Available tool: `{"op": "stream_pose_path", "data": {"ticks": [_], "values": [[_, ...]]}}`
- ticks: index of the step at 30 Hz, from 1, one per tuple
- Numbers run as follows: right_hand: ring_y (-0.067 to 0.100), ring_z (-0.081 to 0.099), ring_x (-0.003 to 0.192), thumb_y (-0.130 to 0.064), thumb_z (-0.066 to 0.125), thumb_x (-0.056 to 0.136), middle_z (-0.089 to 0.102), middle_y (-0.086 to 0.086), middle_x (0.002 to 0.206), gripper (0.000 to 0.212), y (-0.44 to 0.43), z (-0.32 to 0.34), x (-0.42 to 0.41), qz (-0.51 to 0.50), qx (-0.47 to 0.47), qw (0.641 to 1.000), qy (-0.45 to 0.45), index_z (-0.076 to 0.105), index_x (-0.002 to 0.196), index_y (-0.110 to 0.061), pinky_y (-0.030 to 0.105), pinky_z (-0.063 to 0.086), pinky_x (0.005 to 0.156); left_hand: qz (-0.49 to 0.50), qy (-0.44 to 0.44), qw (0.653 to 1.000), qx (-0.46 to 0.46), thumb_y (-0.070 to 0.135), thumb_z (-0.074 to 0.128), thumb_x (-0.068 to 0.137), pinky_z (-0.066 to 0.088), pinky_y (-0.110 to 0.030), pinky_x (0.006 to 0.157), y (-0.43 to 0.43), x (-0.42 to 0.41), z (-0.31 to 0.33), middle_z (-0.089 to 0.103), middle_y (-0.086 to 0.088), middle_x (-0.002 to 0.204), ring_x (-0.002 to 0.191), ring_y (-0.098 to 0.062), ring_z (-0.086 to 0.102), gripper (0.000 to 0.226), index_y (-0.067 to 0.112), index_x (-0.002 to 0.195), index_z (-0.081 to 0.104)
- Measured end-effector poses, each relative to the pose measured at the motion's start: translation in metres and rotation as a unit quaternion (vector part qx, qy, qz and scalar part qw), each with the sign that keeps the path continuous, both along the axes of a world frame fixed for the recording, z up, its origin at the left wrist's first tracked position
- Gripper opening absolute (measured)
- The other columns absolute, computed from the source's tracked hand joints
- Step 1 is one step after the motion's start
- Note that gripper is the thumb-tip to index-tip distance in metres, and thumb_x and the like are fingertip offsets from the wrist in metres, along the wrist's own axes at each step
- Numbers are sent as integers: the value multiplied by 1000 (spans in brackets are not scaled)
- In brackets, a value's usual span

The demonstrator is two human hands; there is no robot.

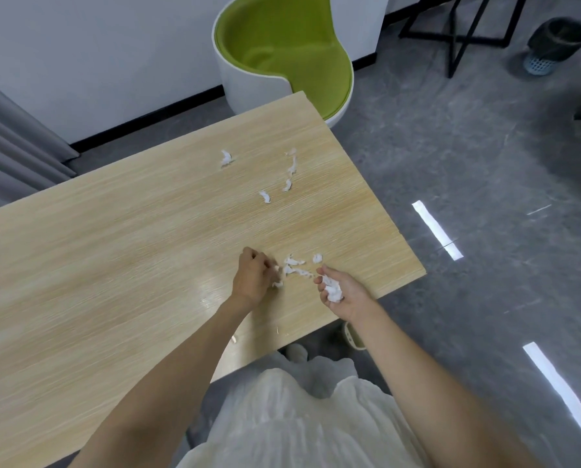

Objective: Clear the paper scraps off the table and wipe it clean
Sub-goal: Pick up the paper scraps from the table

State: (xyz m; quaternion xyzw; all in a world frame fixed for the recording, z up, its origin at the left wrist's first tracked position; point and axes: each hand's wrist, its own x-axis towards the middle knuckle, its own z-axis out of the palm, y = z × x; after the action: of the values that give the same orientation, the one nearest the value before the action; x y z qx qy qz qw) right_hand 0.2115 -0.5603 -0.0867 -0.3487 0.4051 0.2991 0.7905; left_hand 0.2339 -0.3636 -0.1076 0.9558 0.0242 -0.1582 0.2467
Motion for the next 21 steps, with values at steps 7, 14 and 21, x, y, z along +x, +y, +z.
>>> {"op": "stream_pose_path", "data": {"ticks": [7, 14, 21], "values": [[4, 51, 41, -19, 56, 94, 55, 5, 73, 13, 8, 4, 5, 5, 4, 1000, -8, 58, 89, -7, 12, 39, 38, -32, 3, 999, -41, 15, 48, 90, 40, -31, 72, -5, -34, -2, 54, 1, 83, 77, -19, 54, 9, 15, 81, 49], [4, 52, 42, -21, 56, 94, 56, 5, 75, 14, 2, -2, -1, -9, -3, 1000, -6, 58, 90, -7, 12, 40, 40, 14, -3, 987, -161, 6, 60, 87, 47, -34, 64, -18, -10, 7, 54, 1, 73, 67, -15, 55, 49, 13, 130, 36], [3, 51, 42, -23, 56, 94, 55, 5, 75, 16, -3, -2, -8, -18, -15, 1000, -5, 59, 89, -8, 12, 41, 40, -86, 55, 995, -11, 7, 51, 90, 41, -30, 68, -39, 12, 3, 61, -10, 112, 93, -25, 59, 31, 11, 121, 48]]}}
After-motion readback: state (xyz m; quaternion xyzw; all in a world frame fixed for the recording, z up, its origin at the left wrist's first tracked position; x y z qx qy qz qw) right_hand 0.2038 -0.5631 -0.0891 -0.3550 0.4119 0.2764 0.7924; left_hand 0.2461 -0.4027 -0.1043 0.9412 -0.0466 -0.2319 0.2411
